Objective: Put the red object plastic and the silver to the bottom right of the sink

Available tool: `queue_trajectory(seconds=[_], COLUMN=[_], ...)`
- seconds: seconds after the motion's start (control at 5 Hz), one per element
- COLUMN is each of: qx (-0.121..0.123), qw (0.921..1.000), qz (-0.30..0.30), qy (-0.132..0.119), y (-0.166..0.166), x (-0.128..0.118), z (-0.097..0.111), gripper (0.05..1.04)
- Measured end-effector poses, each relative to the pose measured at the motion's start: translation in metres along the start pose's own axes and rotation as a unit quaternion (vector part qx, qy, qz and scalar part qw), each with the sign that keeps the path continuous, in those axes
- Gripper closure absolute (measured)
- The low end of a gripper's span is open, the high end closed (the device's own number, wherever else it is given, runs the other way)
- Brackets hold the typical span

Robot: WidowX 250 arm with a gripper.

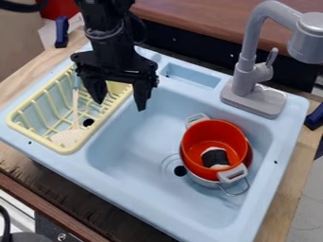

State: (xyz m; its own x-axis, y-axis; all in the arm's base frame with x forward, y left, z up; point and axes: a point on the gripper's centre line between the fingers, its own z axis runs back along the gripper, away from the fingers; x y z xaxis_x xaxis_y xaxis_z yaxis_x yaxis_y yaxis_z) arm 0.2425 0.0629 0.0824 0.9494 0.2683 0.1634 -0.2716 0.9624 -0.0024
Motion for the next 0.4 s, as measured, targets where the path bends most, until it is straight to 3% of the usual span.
queue_trajectory(seconds=[0.2,0.4], qx=[-0.003,-0.026], qw=[0.9997,0.9984], qz=[-0.024,-0.051], qy=[0.001,0.005], y=[0.013,0.013], x=[0.021,0.046], z=[0.002,-0.003], gripper=[0.084,0.084])
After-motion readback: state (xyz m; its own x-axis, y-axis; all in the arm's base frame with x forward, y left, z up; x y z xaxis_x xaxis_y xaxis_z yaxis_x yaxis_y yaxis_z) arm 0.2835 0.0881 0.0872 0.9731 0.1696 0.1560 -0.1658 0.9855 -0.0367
